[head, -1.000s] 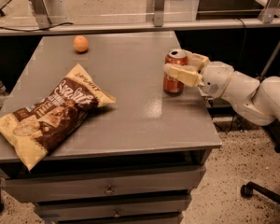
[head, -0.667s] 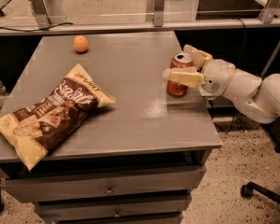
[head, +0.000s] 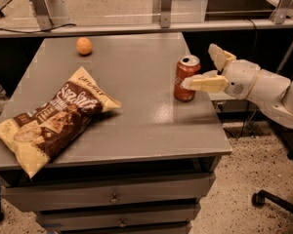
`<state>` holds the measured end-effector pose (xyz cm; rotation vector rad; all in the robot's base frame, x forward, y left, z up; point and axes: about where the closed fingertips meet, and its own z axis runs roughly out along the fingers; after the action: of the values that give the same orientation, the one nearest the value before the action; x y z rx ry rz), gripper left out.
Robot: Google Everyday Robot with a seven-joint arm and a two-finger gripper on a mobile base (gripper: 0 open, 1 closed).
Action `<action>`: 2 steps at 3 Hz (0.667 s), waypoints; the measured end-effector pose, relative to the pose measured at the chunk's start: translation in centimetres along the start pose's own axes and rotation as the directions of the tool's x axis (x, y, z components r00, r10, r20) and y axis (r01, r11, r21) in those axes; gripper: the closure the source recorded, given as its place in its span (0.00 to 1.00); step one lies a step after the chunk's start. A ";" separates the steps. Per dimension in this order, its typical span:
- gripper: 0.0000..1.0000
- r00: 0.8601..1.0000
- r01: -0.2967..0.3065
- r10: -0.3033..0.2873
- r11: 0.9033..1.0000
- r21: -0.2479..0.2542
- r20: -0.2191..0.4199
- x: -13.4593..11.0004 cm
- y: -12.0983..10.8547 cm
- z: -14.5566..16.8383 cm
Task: Place coke can upright
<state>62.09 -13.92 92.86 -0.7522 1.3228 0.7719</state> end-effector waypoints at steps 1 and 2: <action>0.00 0.999 -0.005 0.006 1.000 0.019 -0.037 -1.3 -0.1 -3.9; 0.00 0.996 0.011 -0.006 0.998 0.061 -0.084 -3.8 -0.4 -9.4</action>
Offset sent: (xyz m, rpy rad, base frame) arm -0.0922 -0.1550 0.0539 -0.1250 0.0609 -0.1398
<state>56.98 -22.20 95.73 -0.7476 1.4112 0.6962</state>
